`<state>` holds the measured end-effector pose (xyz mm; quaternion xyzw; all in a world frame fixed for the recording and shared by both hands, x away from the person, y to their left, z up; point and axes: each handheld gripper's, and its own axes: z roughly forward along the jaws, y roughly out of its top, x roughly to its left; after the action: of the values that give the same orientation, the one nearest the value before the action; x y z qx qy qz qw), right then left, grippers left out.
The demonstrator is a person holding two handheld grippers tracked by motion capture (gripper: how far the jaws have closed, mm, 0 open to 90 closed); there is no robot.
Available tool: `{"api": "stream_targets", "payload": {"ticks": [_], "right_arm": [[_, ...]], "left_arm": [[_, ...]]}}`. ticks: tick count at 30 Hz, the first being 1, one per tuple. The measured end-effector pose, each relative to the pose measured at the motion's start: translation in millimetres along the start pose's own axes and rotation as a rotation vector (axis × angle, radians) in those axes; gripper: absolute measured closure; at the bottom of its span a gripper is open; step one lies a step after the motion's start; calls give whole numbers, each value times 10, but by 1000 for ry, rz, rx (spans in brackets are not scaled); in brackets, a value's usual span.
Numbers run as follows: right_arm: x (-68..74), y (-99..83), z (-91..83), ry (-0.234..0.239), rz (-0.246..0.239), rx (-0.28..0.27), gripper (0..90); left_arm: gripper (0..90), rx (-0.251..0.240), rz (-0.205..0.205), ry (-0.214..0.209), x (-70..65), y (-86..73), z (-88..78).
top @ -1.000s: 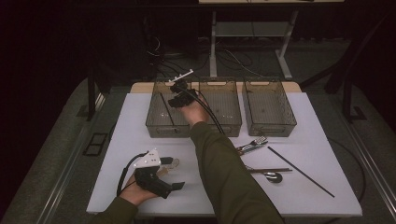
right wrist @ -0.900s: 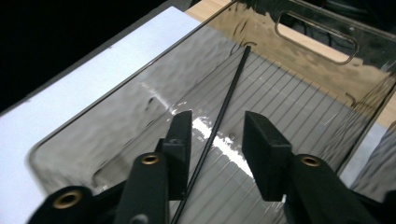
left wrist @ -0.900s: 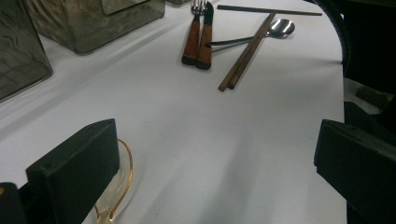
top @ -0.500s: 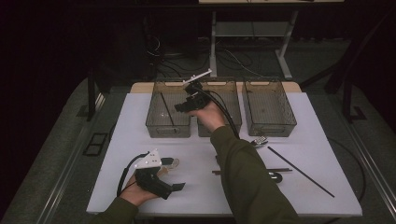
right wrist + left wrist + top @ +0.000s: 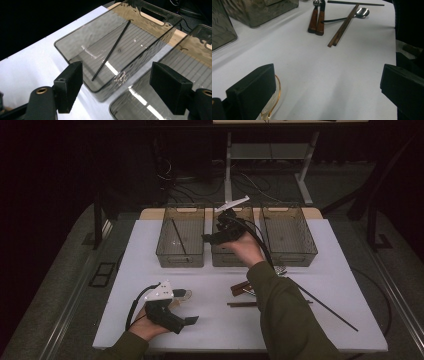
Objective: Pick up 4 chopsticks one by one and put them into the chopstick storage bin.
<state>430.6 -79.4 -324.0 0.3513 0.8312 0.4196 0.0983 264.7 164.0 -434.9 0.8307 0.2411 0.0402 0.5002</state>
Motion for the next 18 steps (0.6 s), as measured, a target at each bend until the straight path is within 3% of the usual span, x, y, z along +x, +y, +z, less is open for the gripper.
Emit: {"api": "stream_targets", "payload": {"ticks": [18], "right_arm": [[-92,-374,-430,14,-45,-16,265]], "left_arm": [[0,2,-6,2,2,-3,1]]}}
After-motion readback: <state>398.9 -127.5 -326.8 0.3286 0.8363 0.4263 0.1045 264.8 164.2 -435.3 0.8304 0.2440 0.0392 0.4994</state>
